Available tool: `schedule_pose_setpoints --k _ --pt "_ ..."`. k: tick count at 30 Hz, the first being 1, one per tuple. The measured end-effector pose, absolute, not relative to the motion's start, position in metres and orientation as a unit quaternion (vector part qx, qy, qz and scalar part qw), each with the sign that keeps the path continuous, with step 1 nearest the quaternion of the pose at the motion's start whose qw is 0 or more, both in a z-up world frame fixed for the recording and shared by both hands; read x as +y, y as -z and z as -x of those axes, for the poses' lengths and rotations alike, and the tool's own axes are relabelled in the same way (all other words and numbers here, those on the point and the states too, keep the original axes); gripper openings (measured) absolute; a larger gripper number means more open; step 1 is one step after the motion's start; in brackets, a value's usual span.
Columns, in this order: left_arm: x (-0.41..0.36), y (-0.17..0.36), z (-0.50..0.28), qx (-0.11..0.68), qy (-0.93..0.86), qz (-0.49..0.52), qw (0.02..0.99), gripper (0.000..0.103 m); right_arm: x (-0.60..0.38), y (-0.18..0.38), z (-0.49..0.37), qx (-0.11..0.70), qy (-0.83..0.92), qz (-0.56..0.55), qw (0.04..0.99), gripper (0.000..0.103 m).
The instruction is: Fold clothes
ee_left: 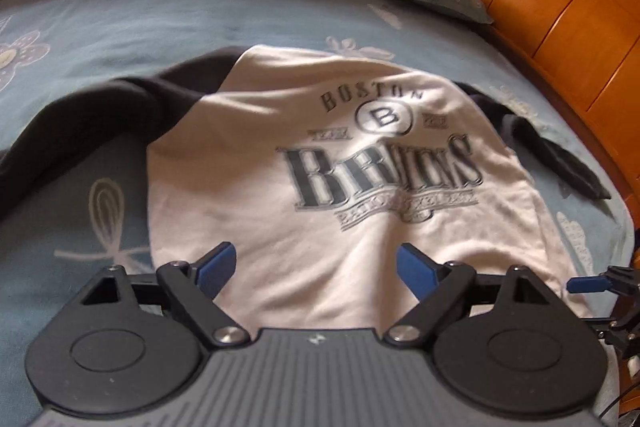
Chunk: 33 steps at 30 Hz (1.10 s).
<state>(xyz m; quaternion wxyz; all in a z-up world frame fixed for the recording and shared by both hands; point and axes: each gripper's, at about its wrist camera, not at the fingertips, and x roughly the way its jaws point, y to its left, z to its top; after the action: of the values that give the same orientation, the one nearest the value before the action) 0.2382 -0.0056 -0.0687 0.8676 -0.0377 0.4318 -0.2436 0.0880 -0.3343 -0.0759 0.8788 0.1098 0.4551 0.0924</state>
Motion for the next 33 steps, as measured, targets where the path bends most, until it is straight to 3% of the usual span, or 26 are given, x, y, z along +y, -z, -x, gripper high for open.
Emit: schedule_pose_setpoints --k 9,12,19,27,33 --pt "0.005 0.091 -0.27 0.441 0.168 -0.048 0.88 0.087 -0.314 0.082 -0.092 0.472 -0.11 -0.052 0.874 0.103" --pt "0.012 0.078 -0.267 0.456 0.173 -0.021 0.873 0.087 -0.316 0.08 -0.087 0.481 -0.106 -0.05 0.869 0.103" --pt "-0.002 0.049 -0.224 0.444 0.215 0.008 0.87 0.09 -0.263 0.049 -0.111 0.422 -0.218 -0.11 0.873 0.103" --pt "0.002 0.066 -0.179 0.467 0.196 0.011 0.862 0.09 -0.231 0.077 -0.078 0.482 -0.23 -0.04 0.845 0.103" --pt "0.001 0.086 -0.156 0.481 0.183 -0.004 0.857 0.094 -0.27 0.071 -0.042 0.482 -0.196 -0.104 0.847 0.103"
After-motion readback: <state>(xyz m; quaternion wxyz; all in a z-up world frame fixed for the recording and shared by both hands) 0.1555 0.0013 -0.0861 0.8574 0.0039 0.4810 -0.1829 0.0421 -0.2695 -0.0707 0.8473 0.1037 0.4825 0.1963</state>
